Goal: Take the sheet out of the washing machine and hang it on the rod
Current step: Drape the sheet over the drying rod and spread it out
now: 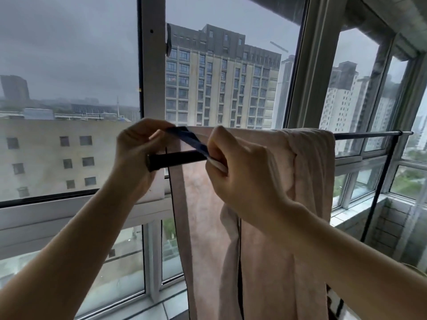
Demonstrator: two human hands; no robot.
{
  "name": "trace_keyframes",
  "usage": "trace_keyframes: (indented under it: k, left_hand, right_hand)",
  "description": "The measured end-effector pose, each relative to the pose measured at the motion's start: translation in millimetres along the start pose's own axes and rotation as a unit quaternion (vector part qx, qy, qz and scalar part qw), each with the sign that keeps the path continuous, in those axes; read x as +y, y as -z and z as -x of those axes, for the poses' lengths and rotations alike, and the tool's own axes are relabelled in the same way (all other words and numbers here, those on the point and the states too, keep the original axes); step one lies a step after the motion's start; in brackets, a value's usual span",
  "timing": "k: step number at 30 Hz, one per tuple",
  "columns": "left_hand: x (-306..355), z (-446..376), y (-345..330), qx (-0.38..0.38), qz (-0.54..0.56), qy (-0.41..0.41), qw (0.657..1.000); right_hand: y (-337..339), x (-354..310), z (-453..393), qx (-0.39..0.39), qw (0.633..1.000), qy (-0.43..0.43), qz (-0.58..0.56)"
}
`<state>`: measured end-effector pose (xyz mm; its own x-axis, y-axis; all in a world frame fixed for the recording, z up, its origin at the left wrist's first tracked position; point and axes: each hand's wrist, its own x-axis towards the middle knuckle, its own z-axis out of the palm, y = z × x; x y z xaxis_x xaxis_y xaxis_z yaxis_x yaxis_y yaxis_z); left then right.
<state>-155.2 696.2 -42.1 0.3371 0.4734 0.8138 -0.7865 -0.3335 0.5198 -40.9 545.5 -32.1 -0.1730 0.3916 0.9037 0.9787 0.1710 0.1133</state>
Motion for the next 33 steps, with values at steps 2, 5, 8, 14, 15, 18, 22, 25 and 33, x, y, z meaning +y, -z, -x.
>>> trace_keyframes:
  k: [2, 5, 8, 14, 15, 18, 22, 25, 33]
  left_hand:
    - [-10.6, 13.4, 4.1, 0.028, -0.012, 0.032, 0.999]
    - [-25.2, 34.5, 4.1, 0.058, -0.002, 0.089, 0.994]
    - [-29.5, 36.7, 0.9, 0.043, -0.003, 0.078, 0.996]
    - [-54.3, 46.0, -2.9, -0.023, -0.333, 0.093, 0.938]
    - [-57.6, 50.7, -0.2, -0.02, -0.351, 0.108, 0.93]
    - [-56.9, 65.9, 9.7, -0.008, -0.331, 0.126, 0.935]
    - [-40.7, 80.9, 14.5, 0.023, -0.318, 0.094, 0.943]
    - [-35.5, 85.7, 15.6, 0.063, -0.318, 0.062, 0.944]
    - [-77.1, 134.7, 9.1, 0.024, -0.278, 0.201, 0.939]
  right_hand:
    - [-8.5, -3.2, 12.8, -0.026, 1.0, 0.005, 0.0]
    - [-23.1, -1.6, 30.3, -0.065, 0.998, 0.0, -0.011]
    - [-32.6, -1.0, 36.7, -0.091, 0.994, -0.017, -0.054]
    - [-44.0, 0.4, 49.1, -0.109, 0.979, -0.093, -0.144]
    - [-44.7, 2.0, 52.5, -0.111, 0.976, -0.108, -0.152]
    - [-48.9, 5.9, 68.1, -0.138, 0.973, -0.139, -0.124]
    - [-59.1, 7.2, 91.9, -0.203, 0.962, -0.174, -0.054]
    - [-67.7, 2.6, 108.4, -0.218, 0.955, -0.192, -0.059]
    - [-88.9, -5.9, 169.9, -0.252, 0.926, -0.266, -0.089]
